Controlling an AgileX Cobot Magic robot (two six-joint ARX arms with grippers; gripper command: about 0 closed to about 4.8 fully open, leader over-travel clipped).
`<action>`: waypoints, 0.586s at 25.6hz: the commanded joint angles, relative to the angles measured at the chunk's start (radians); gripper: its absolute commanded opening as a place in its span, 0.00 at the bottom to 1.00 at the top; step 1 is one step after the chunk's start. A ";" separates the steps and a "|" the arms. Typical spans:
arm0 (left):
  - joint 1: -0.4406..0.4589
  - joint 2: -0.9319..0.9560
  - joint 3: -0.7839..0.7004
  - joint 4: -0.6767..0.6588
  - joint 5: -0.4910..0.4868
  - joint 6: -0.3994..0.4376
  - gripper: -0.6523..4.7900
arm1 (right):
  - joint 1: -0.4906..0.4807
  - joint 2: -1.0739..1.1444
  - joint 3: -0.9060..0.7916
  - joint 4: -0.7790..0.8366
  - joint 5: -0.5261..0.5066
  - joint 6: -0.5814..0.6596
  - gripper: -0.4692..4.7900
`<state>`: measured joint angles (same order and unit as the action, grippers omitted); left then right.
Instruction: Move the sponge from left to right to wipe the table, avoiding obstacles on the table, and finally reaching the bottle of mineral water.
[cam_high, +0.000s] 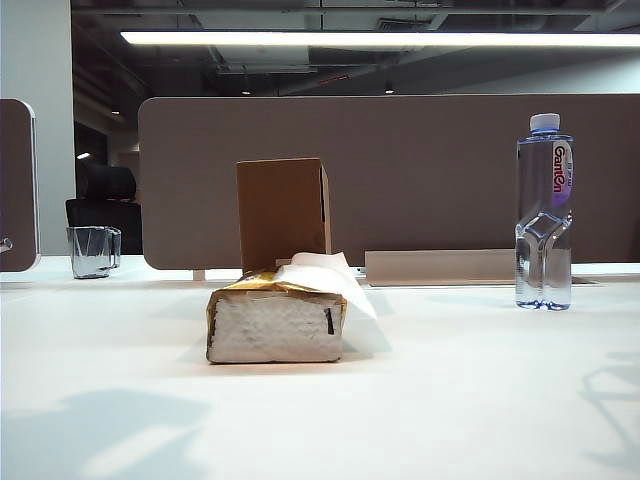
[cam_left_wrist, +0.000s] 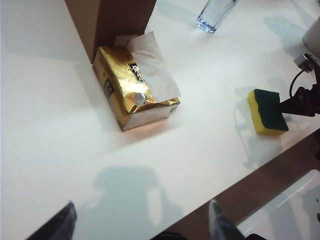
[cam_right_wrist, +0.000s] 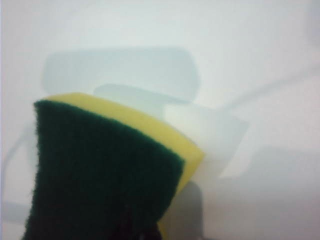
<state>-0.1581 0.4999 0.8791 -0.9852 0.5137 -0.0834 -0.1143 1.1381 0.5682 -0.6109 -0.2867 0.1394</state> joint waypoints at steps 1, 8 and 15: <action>0.001 -0.001 0.008 0.007 0.007 -0.003 0.75 | 0.002 -0.003 0.002 0.002 -0.003 -0.006 0.07; 0.001 -0.001 0.008 0.007 0.007 -0.003 0.75 | 0.002 -0.002 0.002 0.038 0.027 -0.005 0.07; 0.001 -0.001 0.008 0.007 0.006 -0.003 0.75 | 0.002 0.016 0.002 0.100 0.045 0.000 0.07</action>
<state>-0.1577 0.4995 0.8791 -0.9852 0.5133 -0.0837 -0.1143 1.1442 0.5682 -0.5285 -0.2485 0.1379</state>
